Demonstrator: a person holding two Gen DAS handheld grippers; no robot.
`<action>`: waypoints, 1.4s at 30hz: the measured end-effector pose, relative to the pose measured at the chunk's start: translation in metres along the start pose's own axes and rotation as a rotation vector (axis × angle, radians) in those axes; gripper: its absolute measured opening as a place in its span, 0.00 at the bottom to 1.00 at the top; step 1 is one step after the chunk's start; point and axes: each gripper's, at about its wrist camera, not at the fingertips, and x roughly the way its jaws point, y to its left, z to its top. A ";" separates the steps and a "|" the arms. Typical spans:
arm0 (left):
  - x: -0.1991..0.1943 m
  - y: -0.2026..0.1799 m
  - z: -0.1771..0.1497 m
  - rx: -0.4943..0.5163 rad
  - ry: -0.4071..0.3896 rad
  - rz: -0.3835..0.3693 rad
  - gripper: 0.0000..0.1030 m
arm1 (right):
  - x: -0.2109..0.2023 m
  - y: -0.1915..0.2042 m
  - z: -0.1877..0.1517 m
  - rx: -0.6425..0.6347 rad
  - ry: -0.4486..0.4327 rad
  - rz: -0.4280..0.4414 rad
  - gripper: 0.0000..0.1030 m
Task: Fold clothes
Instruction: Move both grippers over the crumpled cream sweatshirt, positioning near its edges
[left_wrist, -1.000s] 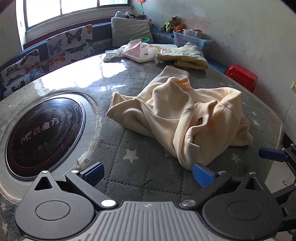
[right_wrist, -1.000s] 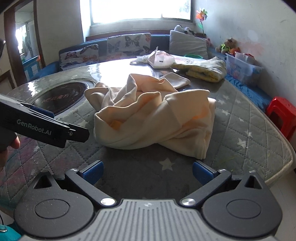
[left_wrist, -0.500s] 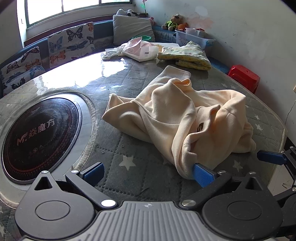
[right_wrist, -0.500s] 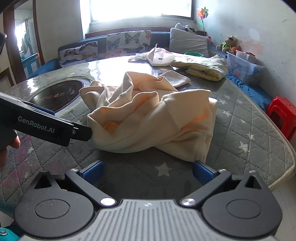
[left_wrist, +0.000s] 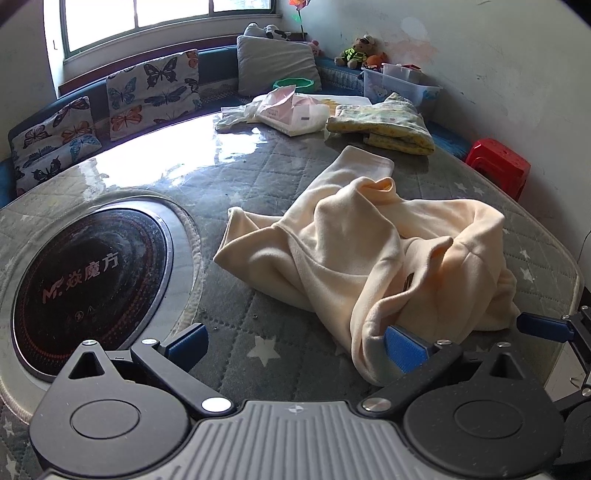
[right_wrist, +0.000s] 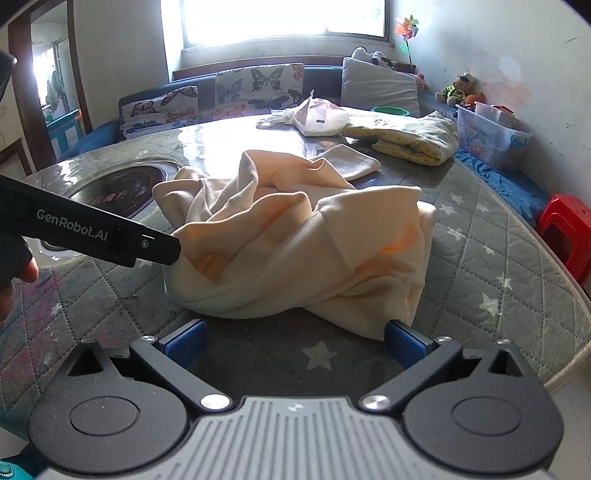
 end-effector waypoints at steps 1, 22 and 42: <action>0.001 0.000 0.001 -0.002 0.001 0.000 1.00 | 0.000 0.000 0.001 -0.001 -0.002 -0.002 1.00; 0.014 -0.010 0.012 0.002 0.025 0.008 1.00 | 0.004 -0.012 0.008 0.025 -0.030 -0.008 1.00; 0.022 -0.011 0.038 0.011 0.004 0.026 1.00 | 0.011 -0.019 0.033 -0.009 -0.097 -0.008 1.00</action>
